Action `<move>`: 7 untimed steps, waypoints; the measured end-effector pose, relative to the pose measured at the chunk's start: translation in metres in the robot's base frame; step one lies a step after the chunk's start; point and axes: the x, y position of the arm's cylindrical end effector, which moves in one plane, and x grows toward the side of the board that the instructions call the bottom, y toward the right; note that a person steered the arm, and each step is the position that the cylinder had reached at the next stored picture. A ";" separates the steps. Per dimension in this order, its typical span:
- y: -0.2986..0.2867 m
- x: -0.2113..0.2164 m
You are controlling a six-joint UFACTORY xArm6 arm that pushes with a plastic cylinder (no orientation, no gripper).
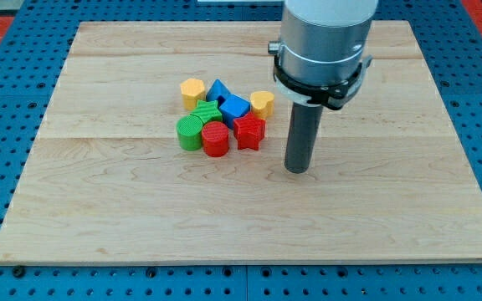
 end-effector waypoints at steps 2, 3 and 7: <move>0.003 -0.006; 0.003 -0.008; 0.013 -0.003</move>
